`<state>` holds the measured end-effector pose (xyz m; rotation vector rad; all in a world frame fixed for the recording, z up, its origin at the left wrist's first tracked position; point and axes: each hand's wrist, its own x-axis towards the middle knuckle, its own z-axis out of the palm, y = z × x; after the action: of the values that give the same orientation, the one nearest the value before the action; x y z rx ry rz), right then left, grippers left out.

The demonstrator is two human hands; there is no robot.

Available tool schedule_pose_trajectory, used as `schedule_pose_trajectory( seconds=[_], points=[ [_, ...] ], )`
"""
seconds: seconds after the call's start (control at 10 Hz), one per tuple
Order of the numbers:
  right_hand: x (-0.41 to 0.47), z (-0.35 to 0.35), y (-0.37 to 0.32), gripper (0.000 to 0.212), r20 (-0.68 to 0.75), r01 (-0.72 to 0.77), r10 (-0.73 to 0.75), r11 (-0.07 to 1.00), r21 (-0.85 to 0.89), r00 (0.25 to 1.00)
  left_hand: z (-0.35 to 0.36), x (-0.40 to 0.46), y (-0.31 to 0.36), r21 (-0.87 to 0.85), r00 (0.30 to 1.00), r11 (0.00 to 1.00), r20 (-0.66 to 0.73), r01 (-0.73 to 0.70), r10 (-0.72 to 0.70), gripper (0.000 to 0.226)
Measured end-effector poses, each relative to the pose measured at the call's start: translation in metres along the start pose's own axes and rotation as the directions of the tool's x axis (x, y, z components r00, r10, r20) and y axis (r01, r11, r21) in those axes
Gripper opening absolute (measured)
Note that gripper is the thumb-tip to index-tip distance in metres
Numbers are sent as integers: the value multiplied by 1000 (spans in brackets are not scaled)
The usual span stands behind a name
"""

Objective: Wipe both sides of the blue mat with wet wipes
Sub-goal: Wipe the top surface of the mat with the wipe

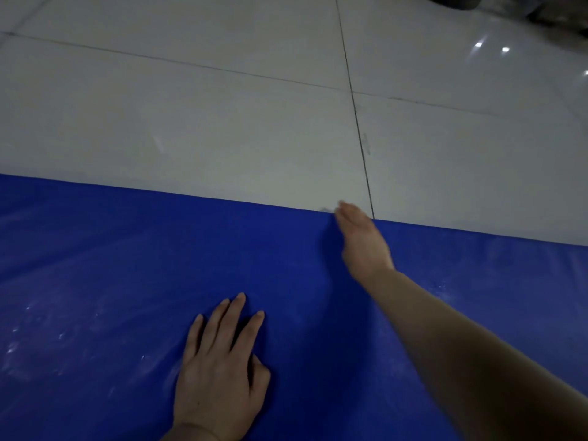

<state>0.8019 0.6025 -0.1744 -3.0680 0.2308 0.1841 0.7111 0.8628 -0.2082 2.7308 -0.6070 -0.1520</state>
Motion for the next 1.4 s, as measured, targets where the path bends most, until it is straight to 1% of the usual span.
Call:
schedule_pose_trajectory(
  seconds=[0.1,0.2,0.3,0.4,0.5,0.6,0.7,0.8,0.9,1.0,1.1,1.2,1.3,1.4],
  points=[
    [-6,4,-8,58,-10,-20,19,995,-99,1000,1,0,-1,-7,1000,1000,0,2,-2,57],
    [-1,16,-58,58,-31,97,-94,990,107,995,-1,0,-1,-21,1000,1000,-5,2,-3,58],
    [-2,13,-60,68,-17,137,-136,987,89,991,0,0,-2,-17,1000,1000,-2,-4,4,58],
    [-21,8,-1,63,28,134,-131,968,-214,991,-1,1,-1,-25,1000,1000,-2,9,-9,57],
    [-38,7,54,62,-83,-170,192,961,216,978,0,0,-1,-21,1000,1000,1,8,-8,57],
    [-37,15,36,63,-110,-311,360,897,315,926,-1,0,-1,-16,1000,1000,0,7,-7,57],
    [-28,27,-17,63,-76,-83,119,925,371,990,-1,0,0,-10,1000,1000,7,8,-8,57],
    [-31,26,-15,65,-88,3,22,962,273,996,-3,0,0,-11,1000,1000,24,14,-14,57],
    [-53,23,43,64,-106,-180,218,939,292,970,-4,0,2,-1,999,1000,29,18,-18,57],
    [-73,16,92,67,-96,-495,550,804,330,829,-3,0,2,12,999,1000,45,25,-26,57],
    [-70,19,60,67,-151,-451,534,809,377,832,-3,0,2,19,998,999,45,31,-32,58],
    [-65,32,4,67,-117,-82,131,932,354,984,-4,0,3,12,999,999,43,29,-30,58],
    [-77,34,8,77,-99,38,-13,967,253,995,-5,0,2,14,997,999,61,36,-36,58],
    [-97,20,65,76,-49,-286,308,923,259,950,-4,1,2,22,998,999,64,28,-29,59]
  ],
)
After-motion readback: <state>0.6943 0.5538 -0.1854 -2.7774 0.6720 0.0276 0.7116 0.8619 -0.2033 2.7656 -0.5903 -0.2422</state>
